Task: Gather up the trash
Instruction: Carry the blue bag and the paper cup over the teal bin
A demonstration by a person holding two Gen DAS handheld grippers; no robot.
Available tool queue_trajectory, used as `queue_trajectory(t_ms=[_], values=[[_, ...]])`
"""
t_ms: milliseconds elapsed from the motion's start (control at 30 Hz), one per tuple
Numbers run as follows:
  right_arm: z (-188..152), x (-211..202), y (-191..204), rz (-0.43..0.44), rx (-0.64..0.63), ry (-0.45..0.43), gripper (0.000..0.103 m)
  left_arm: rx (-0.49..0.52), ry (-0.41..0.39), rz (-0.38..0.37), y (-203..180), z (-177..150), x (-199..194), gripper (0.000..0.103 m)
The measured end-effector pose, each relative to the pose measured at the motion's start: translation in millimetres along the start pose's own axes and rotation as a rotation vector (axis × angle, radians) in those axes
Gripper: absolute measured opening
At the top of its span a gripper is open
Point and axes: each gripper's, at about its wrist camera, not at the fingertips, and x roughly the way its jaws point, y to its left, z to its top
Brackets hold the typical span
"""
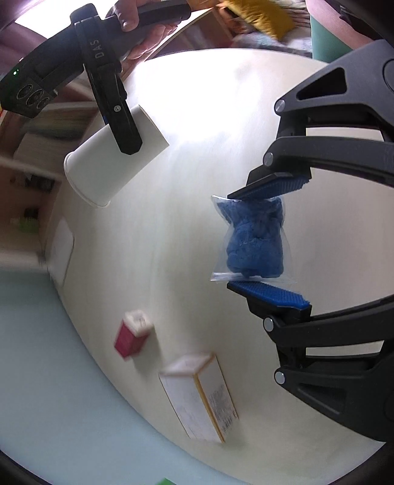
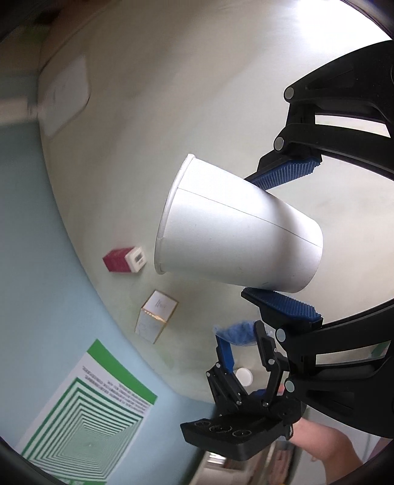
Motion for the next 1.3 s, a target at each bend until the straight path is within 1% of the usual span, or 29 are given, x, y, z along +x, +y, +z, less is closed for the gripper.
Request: queue_trajectory(t_ms=[167,233,300,367,500,633,700,800,900,933,1000,1033,1167,1233,1300], values=[[-66,-35,-16,-0.044,0.127,-0.079,0.065,0.111,0.012,-0.059,-41,0,3,0.048],[-99,-50,-24,-0.062,0.188,-0.114,0.065,0.151,0.02,-0.08,-56,-2,3,0.048],[-126,-60,-30,-0.077,0.243,-0.14,0.065,0.211,0.03,-0.098,-77,-3,4,0.048],[-162,-74,-39,-0.087,0.316,-0.167,0.065,0.263,0.045,-0.128,-99,-5,4,0.048],[-217,-99,-51,-0.113,0.397,-0.208,0.065,0.364,0.057,-0.172,-146,-4,9,0.048],[-277,-129,-72,-0.137,0.494,-0.266,0.065,0.438,0.068,-0.222,-196,0,15,0.048],[-305,-142,-80,-0.146,0.532,-0.289,0.065,0.474,0.076,-0.257,-229,1,19,0.048],[-359,-164,-96,-0.156,0.602,-0.316,0.065,0.524,0.089,-0.302,-278,-2,24,0.048],[-404,-180,-108,-0.141,0.654,-0.328,0.065,0.579,0.109,-0.352,-334,-11,29,0.048],[-424,-186,-113,-0.146,0.672,-0.331,0.065,0.606,0.117,-0.368,-358,-16,32,0.048],[-453,-195,-120,-0.151,0.709,-0.334,0.065,0.644,0.131,-0.39,-390,-23,35,0.048],[-474,-200,-126,-0.153,0.736,-0.335,0.065,0.665,0.144,-0.407,-411,-29,38,0.048],[-523,-206,-137,-0.157,0.81,-0.338,0.065,0.719,0.191,-0.442,-464,-48,52,0.048],[-552,-209,-145,-0.154,0.846,-0.344,0.065,0.739,0.214,-0.455,-485,-57,59,0.048],[-575,-209,-152,-0.159,0.882,-0.345,0.065,0.761,0.241,-0.464,-504,-67,68,0.048]])
